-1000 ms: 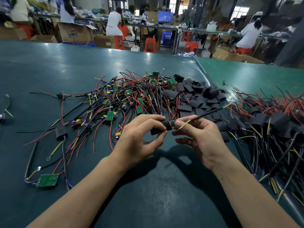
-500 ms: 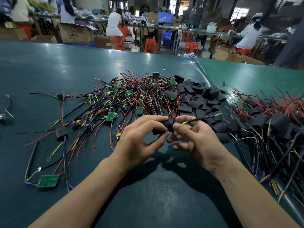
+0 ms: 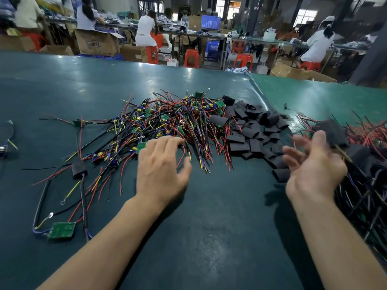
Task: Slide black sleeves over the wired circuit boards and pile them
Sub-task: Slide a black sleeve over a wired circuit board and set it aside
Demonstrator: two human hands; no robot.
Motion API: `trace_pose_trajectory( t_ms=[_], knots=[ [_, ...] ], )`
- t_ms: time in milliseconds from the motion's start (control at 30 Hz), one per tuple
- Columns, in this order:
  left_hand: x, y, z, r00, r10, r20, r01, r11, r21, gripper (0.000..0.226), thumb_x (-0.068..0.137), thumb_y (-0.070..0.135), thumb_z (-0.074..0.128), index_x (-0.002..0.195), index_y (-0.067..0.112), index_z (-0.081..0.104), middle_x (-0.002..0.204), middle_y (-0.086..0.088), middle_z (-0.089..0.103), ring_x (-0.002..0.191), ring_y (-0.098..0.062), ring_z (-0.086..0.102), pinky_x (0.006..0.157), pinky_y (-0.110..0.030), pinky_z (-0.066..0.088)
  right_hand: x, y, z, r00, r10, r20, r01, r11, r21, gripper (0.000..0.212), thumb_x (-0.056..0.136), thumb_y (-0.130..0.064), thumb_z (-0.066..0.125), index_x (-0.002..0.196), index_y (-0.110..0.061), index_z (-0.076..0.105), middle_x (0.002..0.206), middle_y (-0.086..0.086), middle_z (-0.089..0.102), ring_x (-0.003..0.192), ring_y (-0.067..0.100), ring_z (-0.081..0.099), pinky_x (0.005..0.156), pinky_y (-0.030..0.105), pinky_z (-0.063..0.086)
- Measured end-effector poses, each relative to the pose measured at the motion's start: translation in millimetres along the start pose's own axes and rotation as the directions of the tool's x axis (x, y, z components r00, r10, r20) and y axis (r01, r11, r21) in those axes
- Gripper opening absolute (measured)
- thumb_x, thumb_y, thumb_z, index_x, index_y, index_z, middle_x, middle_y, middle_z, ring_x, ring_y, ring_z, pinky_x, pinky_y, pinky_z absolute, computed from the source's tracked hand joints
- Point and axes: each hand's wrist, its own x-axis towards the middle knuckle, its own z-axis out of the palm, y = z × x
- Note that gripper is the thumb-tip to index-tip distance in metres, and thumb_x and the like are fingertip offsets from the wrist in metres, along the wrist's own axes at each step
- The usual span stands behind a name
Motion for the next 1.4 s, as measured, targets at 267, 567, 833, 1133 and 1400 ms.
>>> trace_pose_trajectory(
  t_ms=[267,567,833,1133,1400],
  knots=[
    [4.1,-18.3,-6.0,0.895,-0.43,0.12,0.373,0.867,0.33,0.037,0.089,0.035,0.057,0.12,0.014,0.056,0.121,-0.015,0.049,0.112,-0.037,0.046,0.09,-0.043,0.04,13.9,2.6,-8.7,0.932,0.361,0.038,-0.362,0.932,0.019,0.014,0.095,-0.014,0.058,0.082,-0.016,0.061,0.06,-0.005,0.061,0.041,0.005,0.054,0.044,0.014,0.045],
    [9.2,-26.4,-7.9,0.855,-0.509,0.101,0.478,0.849,0.226,0.042,0.099,0.038,0.05,0.127,0.008,0.051,0.125,-0.02,0.046,0.099,-0.046,0.057,0.079,-0.044,0.042,10.9,4.9,-6.0,0.922,0.381,0.076,-0.377,0.925,-0.053,0.012,0.095,-0.012,0.056,0.086,-0.015,0.063,0.063,-0.003,0.058,0.044,0.006,0.049,0.042,0.014,0.041],
    [12.9,-35.8,-6.9,0.84,-0.538,0.071,0.53,0.842,0.105,0.041,0.091,0.036,0.06,0.128,0.021,0.052,0.115,-0.008,0.066,0.107,-0.038,0.059,0.086,-0.043,0.046,2.1,7.9,-1.4,0.919,0.372,0.13,-0.354,0.924,-0.143,0.01,0.094,-0.011,0.056,0.09,-0.013,0.066,0.058,-0.003,0.058,0.042,0.006,0.049,0.041,0.015,0.041],
    [19.0,-23.7,-9.7,0.879,-0.454,-0.146,0.389,0.859,-0.332,0.035,0.093,0.027,0.047,0.125,0.018,0.06,0.082,-0.002,0.066,0.08,-0.023,0.059,0.077,-0.035,0.042,-9.8,13.6,4.1,0.921,0.276,0.273,-0.18,0.927,-0.329,0.016,0.096,-0.009,0.054,0.088,-0.014,0.067,0.057,-0.004,0.062,0.043,0.007,0.053,0.039,0.018,0.042],
    [0.1,6.0,-8.9,0.935,0.135,-0.328,-0.297,0.802,-0.518,0.026,0.092,0.018,0.054,0.118,0.02,0.057,0.088,0.002,0.064,0.062,-0.022,0.058,0.052,-0.035,0.05,-25.7,31.7,8.1,0.701,0.191,0.688,0.156,0.899,-0.409,0.027,0.09,-0.008,0.068,0.11,-0.026,0.062,0.075,-0.002,0.069,0.051,0.013,0.059,0.041,0.022,0.046]
  ],
)
